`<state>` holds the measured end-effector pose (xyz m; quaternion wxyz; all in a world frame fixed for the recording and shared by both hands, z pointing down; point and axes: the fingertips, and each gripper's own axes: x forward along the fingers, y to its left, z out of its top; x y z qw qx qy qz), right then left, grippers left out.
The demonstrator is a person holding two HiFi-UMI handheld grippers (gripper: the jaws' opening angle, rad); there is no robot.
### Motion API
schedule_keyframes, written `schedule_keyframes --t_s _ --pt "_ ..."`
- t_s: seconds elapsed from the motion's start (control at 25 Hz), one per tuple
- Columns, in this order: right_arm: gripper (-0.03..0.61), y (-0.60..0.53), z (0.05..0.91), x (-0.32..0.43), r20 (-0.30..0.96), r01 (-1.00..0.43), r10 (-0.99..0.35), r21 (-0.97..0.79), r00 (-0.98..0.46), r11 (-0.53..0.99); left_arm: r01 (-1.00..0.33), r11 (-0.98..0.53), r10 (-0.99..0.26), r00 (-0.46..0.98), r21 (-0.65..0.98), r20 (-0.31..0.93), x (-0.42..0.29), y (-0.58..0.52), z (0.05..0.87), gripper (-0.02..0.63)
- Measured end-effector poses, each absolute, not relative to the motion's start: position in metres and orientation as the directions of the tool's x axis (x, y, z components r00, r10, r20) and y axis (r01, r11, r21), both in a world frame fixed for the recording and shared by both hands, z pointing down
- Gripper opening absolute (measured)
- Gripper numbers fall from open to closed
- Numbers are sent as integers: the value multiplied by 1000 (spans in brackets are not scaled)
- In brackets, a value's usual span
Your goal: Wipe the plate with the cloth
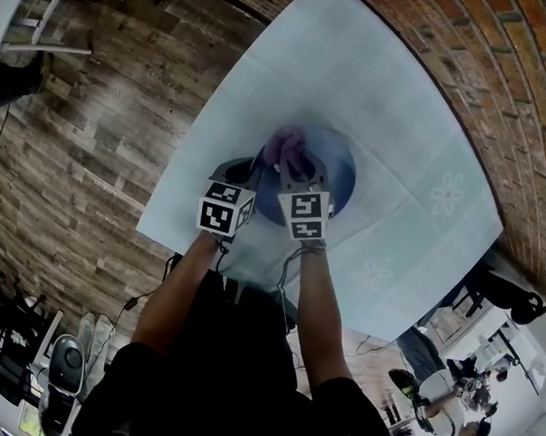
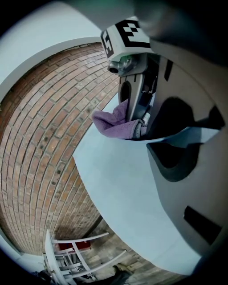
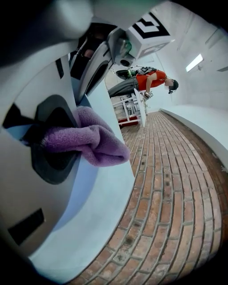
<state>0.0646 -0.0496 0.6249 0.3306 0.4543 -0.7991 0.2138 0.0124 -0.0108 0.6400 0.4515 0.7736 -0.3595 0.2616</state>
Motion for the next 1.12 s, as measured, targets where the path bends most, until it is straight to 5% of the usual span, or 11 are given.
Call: schedule_keyframes --t_s 1.12 --pt "75 -71 627 132 752 -883 -638 177 -164 435 -795 -293 -344 607 532 717 11 -11 642 48"
